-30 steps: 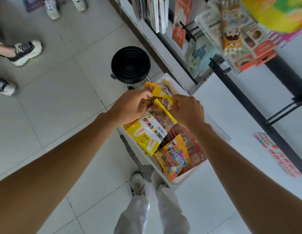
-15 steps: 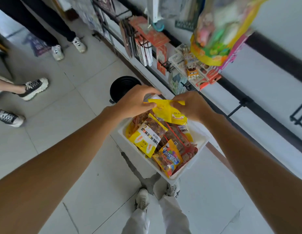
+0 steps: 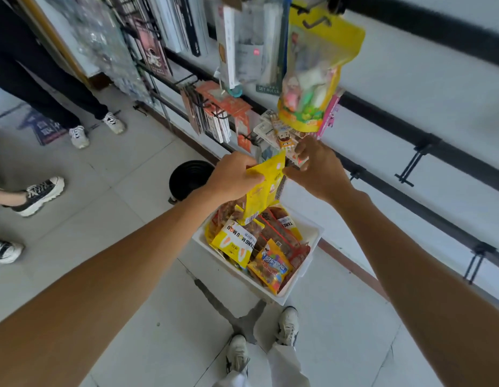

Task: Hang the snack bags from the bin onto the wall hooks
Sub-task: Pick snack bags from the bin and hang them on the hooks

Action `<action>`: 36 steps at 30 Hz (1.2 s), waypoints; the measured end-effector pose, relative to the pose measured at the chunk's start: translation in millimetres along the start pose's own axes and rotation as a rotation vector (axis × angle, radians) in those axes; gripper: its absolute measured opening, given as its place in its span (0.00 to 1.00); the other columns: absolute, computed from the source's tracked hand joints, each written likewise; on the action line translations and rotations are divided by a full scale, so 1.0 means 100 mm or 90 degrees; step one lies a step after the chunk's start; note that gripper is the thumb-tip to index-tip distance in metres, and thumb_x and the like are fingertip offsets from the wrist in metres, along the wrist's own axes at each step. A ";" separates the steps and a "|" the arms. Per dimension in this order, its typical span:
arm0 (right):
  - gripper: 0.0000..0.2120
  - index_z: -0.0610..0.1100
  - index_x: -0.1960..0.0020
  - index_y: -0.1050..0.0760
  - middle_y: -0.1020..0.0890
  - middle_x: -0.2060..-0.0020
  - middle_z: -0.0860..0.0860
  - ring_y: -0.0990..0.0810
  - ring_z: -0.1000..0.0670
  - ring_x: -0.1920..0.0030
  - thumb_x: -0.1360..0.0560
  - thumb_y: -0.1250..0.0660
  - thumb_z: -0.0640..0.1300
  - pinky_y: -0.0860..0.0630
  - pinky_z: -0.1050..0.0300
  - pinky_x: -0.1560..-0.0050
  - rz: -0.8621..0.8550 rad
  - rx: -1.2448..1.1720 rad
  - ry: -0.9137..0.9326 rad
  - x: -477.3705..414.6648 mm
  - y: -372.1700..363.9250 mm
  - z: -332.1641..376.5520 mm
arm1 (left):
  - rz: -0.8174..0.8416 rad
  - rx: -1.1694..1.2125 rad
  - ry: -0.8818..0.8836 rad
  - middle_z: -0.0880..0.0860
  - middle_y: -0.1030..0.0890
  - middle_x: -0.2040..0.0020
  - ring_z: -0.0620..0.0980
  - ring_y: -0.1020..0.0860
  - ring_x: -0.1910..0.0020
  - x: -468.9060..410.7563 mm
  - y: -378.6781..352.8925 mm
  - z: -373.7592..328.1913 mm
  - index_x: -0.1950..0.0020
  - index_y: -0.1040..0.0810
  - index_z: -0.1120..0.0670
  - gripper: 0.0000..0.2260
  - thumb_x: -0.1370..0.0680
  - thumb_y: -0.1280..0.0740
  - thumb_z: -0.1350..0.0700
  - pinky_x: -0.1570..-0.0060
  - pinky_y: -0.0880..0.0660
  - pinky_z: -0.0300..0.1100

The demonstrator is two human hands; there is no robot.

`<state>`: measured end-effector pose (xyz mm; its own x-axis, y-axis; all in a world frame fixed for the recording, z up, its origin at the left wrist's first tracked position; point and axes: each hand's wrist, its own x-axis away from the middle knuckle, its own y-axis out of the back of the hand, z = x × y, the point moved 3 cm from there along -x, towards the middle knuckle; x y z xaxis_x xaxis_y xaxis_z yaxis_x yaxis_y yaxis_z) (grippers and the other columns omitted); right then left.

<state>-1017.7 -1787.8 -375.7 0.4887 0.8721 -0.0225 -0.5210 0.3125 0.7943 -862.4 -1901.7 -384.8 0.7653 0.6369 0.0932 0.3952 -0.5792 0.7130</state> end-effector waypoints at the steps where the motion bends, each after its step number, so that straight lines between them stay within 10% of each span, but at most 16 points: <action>1: 0.17 0.48 0.47 0.28 0.20 0.52 0.51 0.20 0.46 0.53 0.30 0.26 0.54 0.22 0.48 0.52 0.053 0.011 -0.005 0.06 -0.03 0.01 | -0.010 0.016 0.029 0.54 0.36 0.74 0.49 0.36 0.74 0.00 -0.01 -0.01 0.72 0.33 0.56 0.15 0.29 0.31 0.57 0.69 0.40 0.43; 5: 0.29 0.52 0.42 0.28 0.20 0.49 0.53 0.20 0.50 0.51 0.35 0.27 0.66 0.24 0.50 0.48 0.221 0.032 0.000 0.31 -0.25 0.17 | -0.017 0.107 0.131 0.59 0.21 0.68 0.56 0.19 0.68 -0.01 -0.03 -0.04 0.64 0.21 0.62 0.07 0.28 0.30 0.59 0.69 0.19 0.49; 8: 0.37 0.51 0.38 0.33 0.20 0.45 0.52 0.20 0.48 0.50 0.38 0.28 0.71 0.23 0.47 0.48 0.192 0.053 0.005 0.34 -0.41 0.26 | -0.039 0.129 0.157 0.62 0.21 0.64 0.57 0.21 0.65 -0.02 -0.04 -0.11 0.60 0.22 0.65 0.09 0.27 0.29 0.59 0.64 0.23 0.48; 16: 0.06 0.45 0.48 0.23 0.17 0.56 0.44 0.20 0.40 0.56 0.23 0.36 0.43 0.23 0.48 0.57 0.024 0.085 0.029 0.30 -0.40 0.18 | -0.031 0.326 0.218 0.61 0.22 0.60 0.57 0.18 0.59 0.01 -0.06 -0.20 0.64 0.29 0.60 0.12 0.23 0.31 0.61 0.58 0.17 0.49; 21: 0.10 0.42 0.49 0.19 0.15 0.55 0.45 0.17 0.44 0.57 0.21 0.36 0.45 0.22 0.50 0.55 0.016 -0.027 -0.023 0.36 -0.25 0.14 | -0.056 0.327 0.200 0.53 0.18 0.68 0.52 0.19 0.65 0.10 0.03 -0.11 0.66 0.20 0.56 0.25 0.20 0.43 0.41 0.49 0.23 0.49; 26: 0.11 0.41 0.47 0.18 0.15 0.54 0.48 0.23 0.55 0.66 0.20 0.36 0.45 0.29 0.65 0.66 -0.020 -0.165 -0.083 0.45 -0.05 0.06 | -0.177 0.223 0.151 0.53 0.26 0.64 0.50 0.27 0.64 0.16 0.21 -0.02 0.60 0.29 0.56 0.16 0.19 0.42 0.46 0.59 0.32 0.45; 28: 0.11 0.42 0.48 0.17 0.14 0.53 0.46 0.18 0.47 0.57 0.21 0.36 0.46 0.21 0.53 0.55 -0.035 -0.222 -0.105 0.48 0.06 0.01 | -0.187 0.245 0.122 0.51 0.27 0.57 0.49 0.28 0.58 0.22 0.26 -0.05 0.51 0.30 0.55 0.13 0.19 0.42 0.46 0.60 0.34 0.44; 33: 0.06 0.49 0.52 0.19 0.14 0.54 0.51 0.15 0.47 0.52 0.21 0.34 0.43 0.18 0.47 0.50 -0.079 -0.420 -0.143 0.63 0.36 -0.01 | 0.104 0.389 0.119 0.52 0.22 0.39 0.51 0.21 0.43 0.31 0.09 -0.17 0.37 0.26 0.52 0.16 0.21 0.34 0.46 0.42 0.25 0.48; 36: 0.06 0.43 0.50 0.20 0.15 0.56 0.49 0.15 0.49 0.57 0.21 0.35 0.40 0.18 0.51 0.58 -0.106 -0.528 -0.170 0.75 0.57 0.00 | 0.155 0.397 0.076 0.46 0.17 0.46 0.46 0.20 0.50 0.37 -0.01 -0.39 0.43 0.21 0.46 0.09 0.23 0.30 0.55 0.47 0.25 0.44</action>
<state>-1010.8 -1704.8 -332.0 0.6967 0.7063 0.1256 -0.7171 0.6905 0.0949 -854.9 -1857.6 -355.1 0.8224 0.4820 0.3021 0.4648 -0.8756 0.1317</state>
